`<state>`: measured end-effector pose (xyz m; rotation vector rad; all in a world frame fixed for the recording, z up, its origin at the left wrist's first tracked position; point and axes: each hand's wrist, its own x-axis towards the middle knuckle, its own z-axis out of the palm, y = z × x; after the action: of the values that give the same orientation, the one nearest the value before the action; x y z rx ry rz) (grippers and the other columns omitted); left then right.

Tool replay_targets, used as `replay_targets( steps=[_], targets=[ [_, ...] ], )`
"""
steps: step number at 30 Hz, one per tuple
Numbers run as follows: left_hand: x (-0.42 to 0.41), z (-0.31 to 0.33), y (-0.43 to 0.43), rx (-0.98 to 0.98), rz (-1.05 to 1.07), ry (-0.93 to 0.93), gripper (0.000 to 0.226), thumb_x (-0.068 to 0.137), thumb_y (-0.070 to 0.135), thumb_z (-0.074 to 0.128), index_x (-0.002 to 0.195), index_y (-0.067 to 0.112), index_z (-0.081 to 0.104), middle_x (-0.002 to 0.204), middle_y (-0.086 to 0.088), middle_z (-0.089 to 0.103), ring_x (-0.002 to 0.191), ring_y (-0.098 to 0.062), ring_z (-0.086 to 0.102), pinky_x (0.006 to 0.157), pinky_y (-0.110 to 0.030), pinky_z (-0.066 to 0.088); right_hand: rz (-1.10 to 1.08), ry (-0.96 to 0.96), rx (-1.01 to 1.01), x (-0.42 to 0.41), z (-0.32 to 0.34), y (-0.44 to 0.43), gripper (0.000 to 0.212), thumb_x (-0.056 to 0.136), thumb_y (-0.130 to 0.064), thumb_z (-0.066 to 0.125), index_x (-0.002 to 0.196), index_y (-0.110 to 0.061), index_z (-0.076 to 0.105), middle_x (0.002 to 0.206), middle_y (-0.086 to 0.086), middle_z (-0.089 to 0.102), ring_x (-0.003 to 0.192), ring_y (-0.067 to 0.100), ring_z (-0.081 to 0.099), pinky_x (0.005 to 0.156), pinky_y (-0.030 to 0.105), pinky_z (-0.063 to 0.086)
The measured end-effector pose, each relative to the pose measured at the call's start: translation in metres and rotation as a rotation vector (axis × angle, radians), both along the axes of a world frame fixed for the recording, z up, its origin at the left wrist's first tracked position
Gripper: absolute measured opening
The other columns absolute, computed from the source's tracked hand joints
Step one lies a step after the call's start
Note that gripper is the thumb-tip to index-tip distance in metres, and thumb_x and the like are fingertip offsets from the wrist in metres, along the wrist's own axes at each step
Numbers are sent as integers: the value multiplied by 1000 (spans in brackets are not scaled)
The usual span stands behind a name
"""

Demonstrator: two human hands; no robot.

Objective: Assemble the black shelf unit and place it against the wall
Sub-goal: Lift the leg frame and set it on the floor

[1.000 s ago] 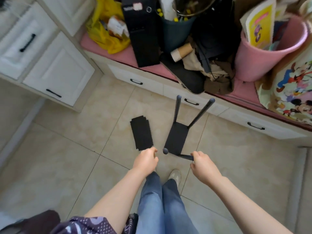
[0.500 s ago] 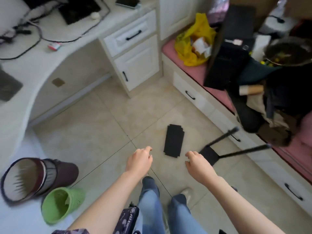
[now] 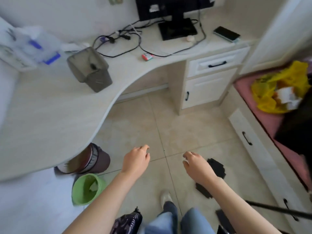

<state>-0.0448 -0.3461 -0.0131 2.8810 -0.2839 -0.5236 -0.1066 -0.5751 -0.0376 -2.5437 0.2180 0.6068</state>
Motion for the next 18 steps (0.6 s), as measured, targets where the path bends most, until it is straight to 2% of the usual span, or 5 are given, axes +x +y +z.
replay_targets(
  steps=[15,18],
  targets=[
    [127,22,96,-38,492,-100,28,98,26,55,125,26,65,108,3,74,104,-21,67,80,-35,52,373,-74,61,232,30,98,28,103,-22,41,124,-11,57,119,6,61,108,25,56,83,33,49],
    [161,28,105,-68,600,-154,26,98,27,56,122,27,65,101,4,72,95,-20,66,72,-31,48,449,-79,66,279,41,109,27,102,-23,41,122,-12,57,119,6,61,107,25,56,85,36,50]
  ],
)
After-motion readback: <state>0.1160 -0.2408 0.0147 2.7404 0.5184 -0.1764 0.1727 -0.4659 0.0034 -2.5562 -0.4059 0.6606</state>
